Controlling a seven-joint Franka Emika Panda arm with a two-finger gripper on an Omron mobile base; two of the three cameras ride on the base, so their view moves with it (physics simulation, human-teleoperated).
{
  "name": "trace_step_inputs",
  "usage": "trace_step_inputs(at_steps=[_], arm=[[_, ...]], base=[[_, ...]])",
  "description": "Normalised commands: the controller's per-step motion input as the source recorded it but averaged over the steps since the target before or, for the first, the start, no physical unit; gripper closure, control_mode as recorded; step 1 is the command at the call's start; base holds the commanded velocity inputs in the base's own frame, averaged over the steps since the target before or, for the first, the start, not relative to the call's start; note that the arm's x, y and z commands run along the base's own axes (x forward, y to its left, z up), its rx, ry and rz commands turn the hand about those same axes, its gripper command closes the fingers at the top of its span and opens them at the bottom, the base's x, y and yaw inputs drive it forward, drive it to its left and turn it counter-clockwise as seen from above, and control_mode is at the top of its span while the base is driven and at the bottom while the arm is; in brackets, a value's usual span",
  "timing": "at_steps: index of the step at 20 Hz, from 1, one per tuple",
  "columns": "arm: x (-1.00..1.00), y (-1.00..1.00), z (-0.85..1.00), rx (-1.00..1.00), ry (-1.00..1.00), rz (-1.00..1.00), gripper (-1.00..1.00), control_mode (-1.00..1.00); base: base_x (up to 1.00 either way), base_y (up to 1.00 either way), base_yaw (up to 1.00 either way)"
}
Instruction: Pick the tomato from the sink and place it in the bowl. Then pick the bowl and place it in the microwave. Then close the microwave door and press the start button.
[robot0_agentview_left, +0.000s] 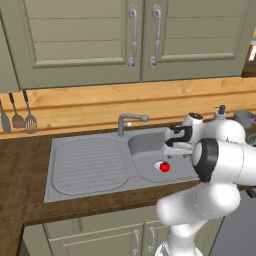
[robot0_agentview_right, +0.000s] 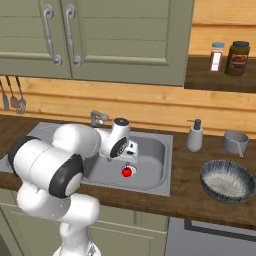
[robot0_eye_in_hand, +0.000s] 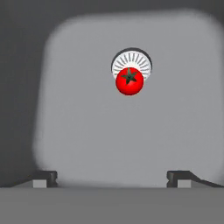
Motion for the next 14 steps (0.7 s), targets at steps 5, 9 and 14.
trace_step_inputs(at_steps=[5, 9, 14], arm=[[0.34, -0.08, -0.47, 0.0, -0.01, 0.0, -1.0, -1.0], [0.43, -0.2, -0.29, 0.0, -0.04, 0.0, -1.0, -1.0], [0.28, -0.11, -0.22, 0.0, 0.0, 0.0, -1.0, -1.0]], base=[[0.0, 0.0, 0.0], [0.0, 0.0, 0.0], [0.0, 0.0, 0.0]])
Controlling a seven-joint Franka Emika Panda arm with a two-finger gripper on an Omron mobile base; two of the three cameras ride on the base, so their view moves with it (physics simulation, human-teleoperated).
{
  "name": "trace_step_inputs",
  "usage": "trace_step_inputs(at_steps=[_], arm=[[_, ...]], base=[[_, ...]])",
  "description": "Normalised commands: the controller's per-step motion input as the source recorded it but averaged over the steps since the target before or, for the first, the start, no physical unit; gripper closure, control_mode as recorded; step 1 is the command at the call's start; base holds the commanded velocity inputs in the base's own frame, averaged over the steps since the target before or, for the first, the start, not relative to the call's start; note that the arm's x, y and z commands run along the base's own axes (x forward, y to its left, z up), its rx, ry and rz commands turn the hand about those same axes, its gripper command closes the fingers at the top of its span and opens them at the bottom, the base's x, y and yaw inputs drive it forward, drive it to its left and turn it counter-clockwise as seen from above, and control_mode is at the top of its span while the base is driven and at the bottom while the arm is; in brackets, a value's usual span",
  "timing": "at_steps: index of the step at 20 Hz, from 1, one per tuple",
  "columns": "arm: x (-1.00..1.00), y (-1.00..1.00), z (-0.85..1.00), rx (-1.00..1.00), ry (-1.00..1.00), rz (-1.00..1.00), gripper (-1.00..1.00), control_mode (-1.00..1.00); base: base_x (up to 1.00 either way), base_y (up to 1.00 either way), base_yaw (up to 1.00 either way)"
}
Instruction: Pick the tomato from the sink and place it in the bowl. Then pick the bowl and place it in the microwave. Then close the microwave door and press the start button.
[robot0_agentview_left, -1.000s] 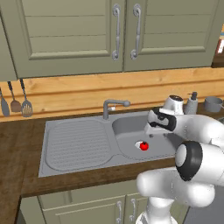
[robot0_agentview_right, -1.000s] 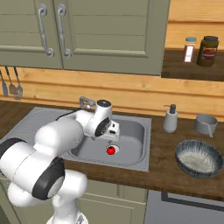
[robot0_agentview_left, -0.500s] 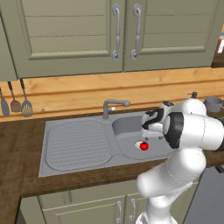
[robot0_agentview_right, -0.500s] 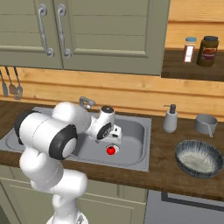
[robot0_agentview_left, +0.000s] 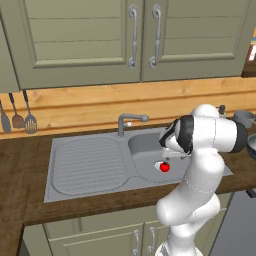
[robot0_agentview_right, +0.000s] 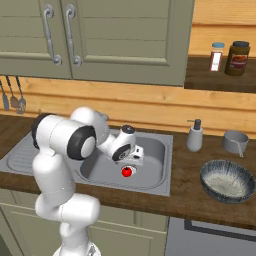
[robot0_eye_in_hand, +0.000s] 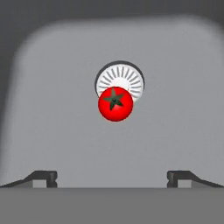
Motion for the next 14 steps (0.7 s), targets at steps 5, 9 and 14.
trace_step_inputs(at_steps=[5, 9, 14], arm=[[0.32, -0.04, -0.28, 0.0, 0.0, 0.0, -1.0, -1.0], [0.44, 0.0, -0.36, 0.0, 0.0, 0.0, -1.0, -1.0], [0.33, 0.0, -0.41, 0.0, 0.0, 0.0, -1.0, -1.0]], base=[[0.0, 0.0, 0.0], [0.0, 0.0, 0.0], [0.0, 0.0, 0.0]])
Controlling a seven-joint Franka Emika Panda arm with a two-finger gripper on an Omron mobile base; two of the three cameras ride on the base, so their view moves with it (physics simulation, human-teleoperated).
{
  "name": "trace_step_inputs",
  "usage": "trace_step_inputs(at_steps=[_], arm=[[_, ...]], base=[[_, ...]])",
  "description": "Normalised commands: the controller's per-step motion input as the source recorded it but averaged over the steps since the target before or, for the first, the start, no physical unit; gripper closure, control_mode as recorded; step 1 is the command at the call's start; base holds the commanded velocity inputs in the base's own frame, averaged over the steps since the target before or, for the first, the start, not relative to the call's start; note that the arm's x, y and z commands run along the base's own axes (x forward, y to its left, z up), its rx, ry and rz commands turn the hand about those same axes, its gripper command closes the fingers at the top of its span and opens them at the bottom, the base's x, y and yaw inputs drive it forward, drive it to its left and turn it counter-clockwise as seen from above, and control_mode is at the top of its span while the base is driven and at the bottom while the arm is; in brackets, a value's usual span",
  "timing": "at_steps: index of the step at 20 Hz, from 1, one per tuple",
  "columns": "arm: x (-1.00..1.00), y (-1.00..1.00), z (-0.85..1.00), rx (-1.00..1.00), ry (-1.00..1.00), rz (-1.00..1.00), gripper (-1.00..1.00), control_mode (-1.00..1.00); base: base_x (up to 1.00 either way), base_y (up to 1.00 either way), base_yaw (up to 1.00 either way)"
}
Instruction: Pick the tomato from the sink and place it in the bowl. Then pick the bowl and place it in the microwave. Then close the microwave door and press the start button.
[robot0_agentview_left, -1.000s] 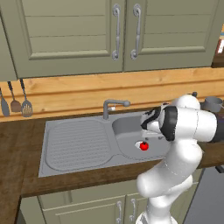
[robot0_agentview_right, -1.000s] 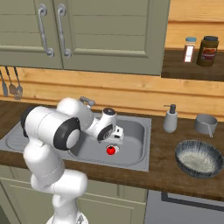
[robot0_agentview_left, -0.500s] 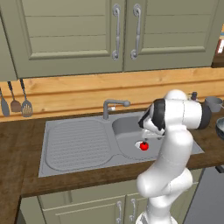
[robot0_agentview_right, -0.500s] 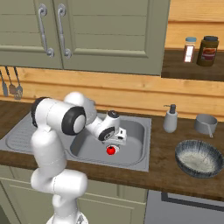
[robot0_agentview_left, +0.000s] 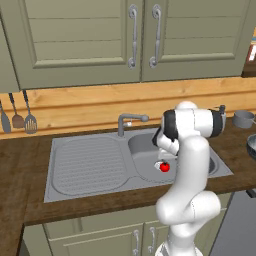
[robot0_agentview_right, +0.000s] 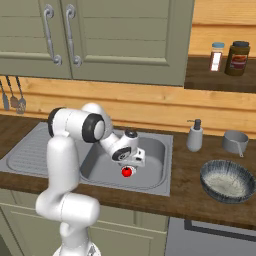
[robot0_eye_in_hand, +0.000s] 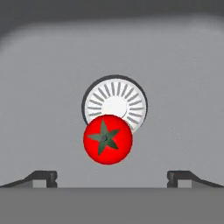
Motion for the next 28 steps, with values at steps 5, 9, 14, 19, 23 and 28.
trace_step_inputs(at_steps=[5, 9, 14, 19, 23, 28], arm=[[0.07, 0.0, -0.36, 0.0, 0.0, 0.0, -1.0, -1.0], [0.0, 0.03, -0.3, 0.0, 0.0, 0.01, -1.0, -1.0], [0.08, 0.03, -0.31, 0.0, 0.0, 0.02, -1.0, -1.0], [0.18, 0.1, -0.33, 0.0, 0.0, 0.01, -1.0, -1.0], [0.38, 0.01, -0.32, 0.0, 0.0, 0.0, -1.0, -1.0], [0.17, 0.04, -0.2, 0.0, 0.0, 0.01, 1.0, -1.0]], base=[[0.0, 0.0, 0.0], [0.0, 0.0, 0.0], [0.0, 0.0, 0.0], [0.0, 0.0, 0.0], [0.0, 0.0, 0.0], [0.0, 0.0, 0.0]])
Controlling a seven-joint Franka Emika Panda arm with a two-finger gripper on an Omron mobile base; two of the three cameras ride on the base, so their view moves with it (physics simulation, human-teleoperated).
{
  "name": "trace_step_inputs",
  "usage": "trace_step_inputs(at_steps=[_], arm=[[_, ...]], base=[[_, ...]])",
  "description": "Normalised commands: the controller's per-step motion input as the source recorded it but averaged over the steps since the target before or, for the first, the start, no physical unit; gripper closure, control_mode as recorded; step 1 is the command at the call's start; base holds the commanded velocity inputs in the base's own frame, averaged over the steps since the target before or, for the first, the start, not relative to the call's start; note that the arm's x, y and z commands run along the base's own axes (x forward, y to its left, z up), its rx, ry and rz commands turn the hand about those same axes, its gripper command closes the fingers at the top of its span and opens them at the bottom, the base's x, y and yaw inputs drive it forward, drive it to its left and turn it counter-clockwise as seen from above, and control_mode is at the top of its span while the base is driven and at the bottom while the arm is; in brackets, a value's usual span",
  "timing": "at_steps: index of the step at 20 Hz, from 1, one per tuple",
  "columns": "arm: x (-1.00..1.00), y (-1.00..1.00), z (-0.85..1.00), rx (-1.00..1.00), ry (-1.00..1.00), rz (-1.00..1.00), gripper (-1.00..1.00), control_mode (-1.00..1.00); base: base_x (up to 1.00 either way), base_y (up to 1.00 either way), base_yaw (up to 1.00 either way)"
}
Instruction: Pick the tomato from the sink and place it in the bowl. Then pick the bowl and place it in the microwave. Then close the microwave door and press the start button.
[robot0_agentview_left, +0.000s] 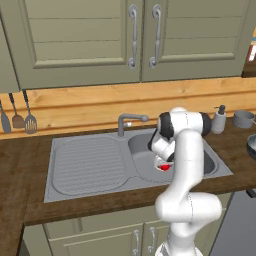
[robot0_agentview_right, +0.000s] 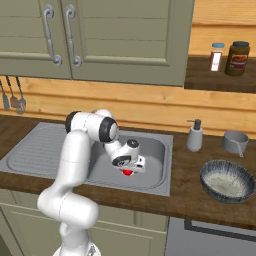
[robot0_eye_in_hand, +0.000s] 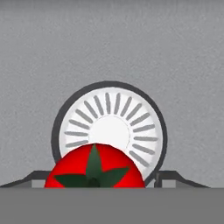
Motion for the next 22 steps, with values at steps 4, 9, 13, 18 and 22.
trace_step_inputs(at_steps=[4, 9, 13, 18, 22], arm=[[-0.49, 0.04, -0.01, 0.0, 0.0, 0.01, 1.0, -1.0], [-0.76, 0.01, 0.35, -0.01, -0.17, 0.0, 1.0, -1.0], [-0.78, 0.12, 1.0, -0.07, -0.57, 0.0, 1.0, -1.0], [-0.42, 0.07, 1.0, -0.01, -0.22, -0.02, 1.0, -1.0], [-0.27, 0.0, 1.0, 0.0, 0.0, -0.03, 1.0, -1.0]], base=[[0.0, 0.0, 0.0], [0.0, 0.0, 0.0], [0.0, 0.0, 0.0], [0.0, 0.0, 0.0], [0.0, 0.0, 0.0]])
